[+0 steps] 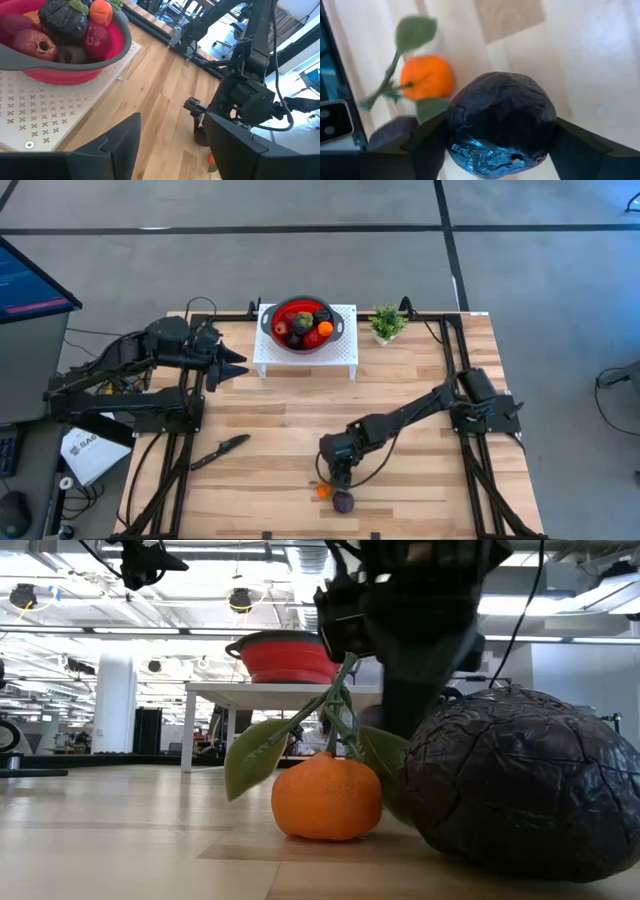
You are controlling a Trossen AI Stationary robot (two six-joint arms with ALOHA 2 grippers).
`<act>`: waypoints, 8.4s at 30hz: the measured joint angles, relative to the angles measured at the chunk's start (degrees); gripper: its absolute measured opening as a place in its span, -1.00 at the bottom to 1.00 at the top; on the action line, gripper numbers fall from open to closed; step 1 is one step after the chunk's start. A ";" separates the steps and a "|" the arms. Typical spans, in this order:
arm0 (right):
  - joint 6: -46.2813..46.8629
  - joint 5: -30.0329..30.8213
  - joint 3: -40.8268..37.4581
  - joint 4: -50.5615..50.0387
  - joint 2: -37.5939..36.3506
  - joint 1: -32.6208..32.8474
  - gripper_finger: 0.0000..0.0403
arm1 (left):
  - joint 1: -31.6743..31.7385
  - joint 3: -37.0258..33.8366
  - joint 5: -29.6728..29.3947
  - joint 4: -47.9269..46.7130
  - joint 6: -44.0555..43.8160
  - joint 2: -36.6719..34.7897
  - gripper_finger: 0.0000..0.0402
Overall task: Pick & Place Fruit
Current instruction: Put the purple plum into the red strainer bowl on the shelf, then put the orange tangerine into the red strainer bowl on the shelf
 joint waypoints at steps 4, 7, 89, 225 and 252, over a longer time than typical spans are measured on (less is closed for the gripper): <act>2.08 0.00 3.66 -3.10 0.01 -1.16 0.29 | 0.00 0.00 -0.01 -0.02 0.01 0.00 0.06; 1.51 0.00 9.67 -6.95 -0.93 -2.70 0.27 | -0.02 0.00 -0.02 -0.02 0.02 0.00 0.06; -17.83 10.99 56.79 -27.88 3.33 -40.67 0.73 | 0.02 0.00 -4.15 2.58 3.20 4.52 0.06; 16.07 24.22 57.95 -35.72 3.72 -27.78 -0.91 | -5.22 0.00 11.62 -1.16 8.59 2.23 0.06; 16.14 23.32 57.47 -41.38 5.18 -29.93 -0.32 | -5.20 0.00 11.21 -1.14 8.61 2.23 0.06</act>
